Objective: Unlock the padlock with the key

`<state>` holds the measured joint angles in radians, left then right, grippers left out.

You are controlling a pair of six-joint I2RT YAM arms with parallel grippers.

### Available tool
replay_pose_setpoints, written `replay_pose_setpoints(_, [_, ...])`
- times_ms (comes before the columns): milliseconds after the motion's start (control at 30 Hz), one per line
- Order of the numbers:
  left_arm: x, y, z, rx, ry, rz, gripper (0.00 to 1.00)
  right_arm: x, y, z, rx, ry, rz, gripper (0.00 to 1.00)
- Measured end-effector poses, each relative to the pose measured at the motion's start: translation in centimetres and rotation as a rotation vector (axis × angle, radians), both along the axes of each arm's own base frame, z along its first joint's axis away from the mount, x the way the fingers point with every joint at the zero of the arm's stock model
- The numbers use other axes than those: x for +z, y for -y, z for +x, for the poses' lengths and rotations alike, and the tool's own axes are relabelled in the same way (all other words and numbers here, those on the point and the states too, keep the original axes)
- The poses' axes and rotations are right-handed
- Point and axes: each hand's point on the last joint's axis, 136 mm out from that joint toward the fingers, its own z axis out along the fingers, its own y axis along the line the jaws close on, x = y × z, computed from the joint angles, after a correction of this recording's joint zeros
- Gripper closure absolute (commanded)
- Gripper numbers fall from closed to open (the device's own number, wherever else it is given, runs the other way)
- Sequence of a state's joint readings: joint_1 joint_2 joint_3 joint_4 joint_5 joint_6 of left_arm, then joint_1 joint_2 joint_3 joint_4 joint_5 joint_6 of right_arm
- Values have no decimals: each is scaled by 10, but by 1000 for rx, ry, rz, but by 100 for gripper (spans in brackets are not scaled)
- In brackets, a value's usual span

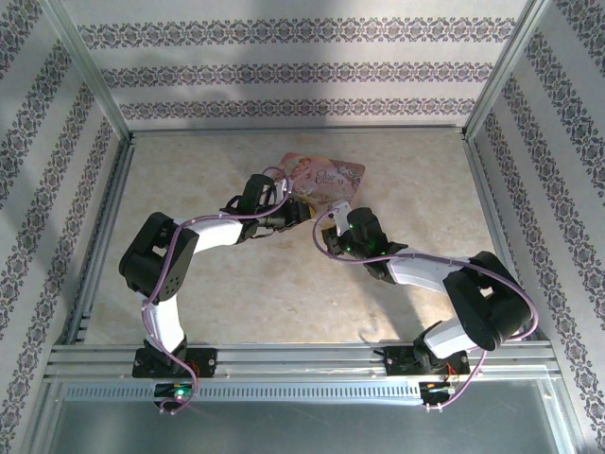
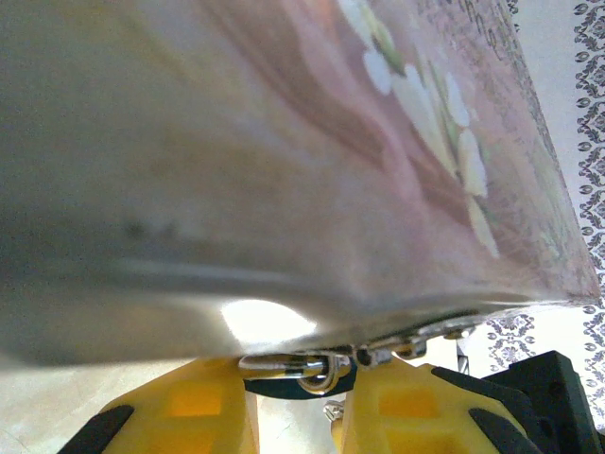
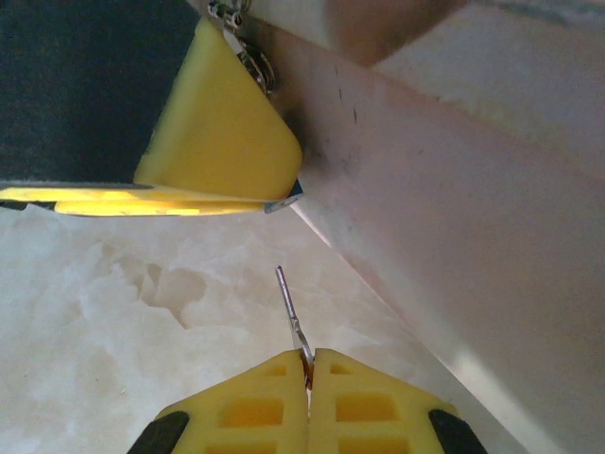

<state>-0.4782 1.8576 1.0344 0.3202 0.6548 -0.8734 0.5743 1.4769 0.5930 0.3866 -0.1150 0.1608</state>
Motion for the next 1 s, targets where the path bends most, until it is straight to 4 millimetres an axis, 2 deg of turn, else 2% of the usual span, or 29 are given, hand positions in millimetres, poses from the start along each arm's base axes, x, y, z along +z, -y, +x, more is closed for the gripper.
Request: replay_pose_setpoints(1000, [0, 0, 0, 5, -8, -4, 89, -1, -10, 18, -15, 17, 26, 100])
